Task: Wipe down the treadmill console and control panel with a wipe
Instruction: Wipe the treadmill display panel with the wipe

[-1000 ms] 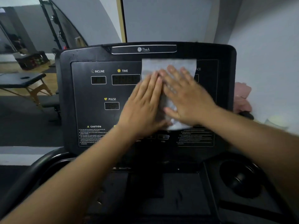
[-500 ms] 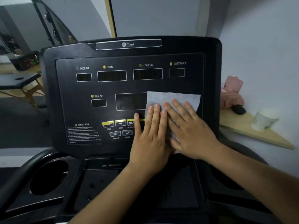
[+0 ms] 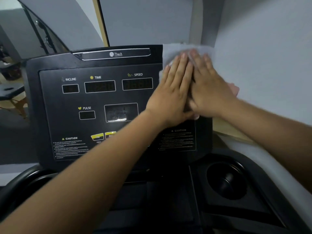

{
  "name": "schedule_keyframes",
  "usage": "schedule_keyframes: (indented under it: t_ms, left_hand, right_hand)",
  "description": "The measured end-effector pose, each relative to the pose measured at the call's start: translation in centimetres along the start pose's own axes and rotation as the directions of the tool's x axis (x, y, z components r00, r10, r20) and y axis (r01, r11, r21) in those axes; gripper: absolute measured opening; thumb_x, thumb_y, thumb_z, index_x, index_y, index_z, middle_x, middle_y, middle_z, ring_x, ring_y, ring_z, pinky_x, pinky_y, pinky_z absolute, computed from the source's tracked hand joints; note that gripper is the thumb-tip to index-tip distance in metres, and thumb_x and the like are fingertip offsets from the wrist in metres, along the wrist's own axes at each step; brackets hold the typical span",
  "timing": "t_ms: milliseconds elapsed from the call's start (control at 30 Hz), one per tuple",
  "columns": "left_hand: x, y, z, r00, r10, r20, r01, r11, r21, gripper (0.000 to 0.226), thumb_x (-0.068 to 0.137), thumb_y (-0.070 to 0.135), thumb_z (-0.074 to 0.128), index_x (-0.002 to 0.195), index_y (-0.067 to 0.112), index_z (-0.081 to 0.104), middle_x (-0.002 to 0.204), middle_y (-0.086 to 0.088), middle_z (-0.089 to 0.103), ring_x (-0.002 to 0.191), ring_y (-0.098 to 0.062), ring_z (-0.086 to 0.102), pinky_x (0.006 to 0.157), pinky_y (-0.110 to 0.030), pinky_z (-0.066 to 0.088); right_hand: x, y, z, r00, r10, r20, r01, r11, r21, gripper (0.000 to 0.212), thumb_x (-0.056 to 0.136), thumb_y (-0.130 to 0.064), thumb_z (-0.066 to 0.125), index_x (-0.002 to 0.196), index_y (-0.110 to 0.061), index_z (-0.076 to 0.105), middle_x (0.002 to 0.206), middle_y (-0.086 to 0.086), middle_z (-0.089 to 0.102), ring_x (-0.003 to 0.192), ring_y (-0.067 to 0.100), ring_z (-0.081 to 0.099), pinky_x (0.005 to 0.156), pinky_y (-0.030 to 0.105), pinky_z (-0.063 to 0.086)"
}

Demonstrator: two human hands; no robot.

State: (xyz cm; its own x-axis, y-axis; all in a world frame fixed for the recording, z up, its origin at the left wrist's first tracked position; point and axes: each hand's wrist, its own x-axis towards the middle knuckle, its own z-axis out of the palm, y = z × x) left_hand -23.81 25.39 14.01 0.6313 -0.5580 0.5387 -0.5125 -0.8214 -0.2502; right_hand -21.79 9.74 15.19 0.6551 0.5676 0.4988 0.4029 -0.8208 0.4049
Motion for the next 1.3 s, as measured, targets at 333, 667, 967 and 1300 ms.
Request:
schedule_keyframes:
  t_ms: [333, 667, 967, 1300]
  left_hand:
    - [-11.1, 7.9, 3.7, 0.997, 0.009, 0.08, 0.0, 0.994, -0.107, 0.093, 0.091, 0.054, 0.042, 0.151, -0.011, 0.015, 0.161, -0.03, 0.005, 0.151, -0.041, 0.003, 0.121, -0.051, 0.019]
    - [0.1, -1.0, -0.4, 0.999, 0.001, 0.045, -0.001, 1.0, 0.004, 0.128, 0.071, 0.081, 0.043, 0.153, -0.008, -0.002, 0.162, -0.027, -0.005, 0.152, -0.036, -0.006, 0.124, -0.048, 0.003]
    - [-12.9, 6.6, 4.5, 0.992, -0.123, 0.034, 0.125, 0.988, -0.094, 0.096, 0.089, 0.05, 0.058, 0.154, -0.004, 0.013, 0.163, -0.021, 0.007, 0.153, -0.032, 0.004, 0.123, -0.05, 0.015]
    - [-7.7, 5.6, 3.2, 0.984, -0.177, 0.008, 0.177, 0.98, -0.09, 0.097, 0.079, 0.047, 0.05, 0.154, -0.003, 0.014, 0.163, -0.022, 0.011, 0.152, -0.036, 0.006, 0.122, -0.051, 0.011]
  right_hand:
    - [-11.9, -5.7, 5.2, 0.983, -0.181, 0.025, 0.178, 0.98, 0.085, 0.077, 0.092, -0.05, 0.037, 0.153, -0.006, 0.019, 0.16, 0.021, 0.016, 0.15, 0.037, 0.004, 0.12, 0.055, 0.013]
    - [-0.5, 0.2, 0.2, 0.999, -0.041, -0.018, 0.041, 0.999, 0.0, 0.084, 0.092, -0.056, 0.033, 0.155, -0.006, 0.008, 0.163, 0.017, -0.001, 0.15, 0.032, -0.009, 0.121, 0.051, 0.0]
    - [-11.0, -7.2, 5.2, 0.978, -0.21, 0.006, 0.21, 0.977, 0.039, 0.072, 0.091, -0.042, 0.041, 0.152, -0.005, 0.027, 0.16, 0.022, 0.013, 0.15, 0.037, 0.003, 0.12, 0.055, 0.009]
    - [-8.2, -5.0, 3.8, 0.996, -0.084, 0.006, 0.084, 0.996, 0.022, 0.078, 0.088, -0.043, 0.042, 0.153, -0.006, 0.02, 0.161, 0.021, 0.01, 0.15, 0.035, 0.0, 0.12, 0.054, 0.007]
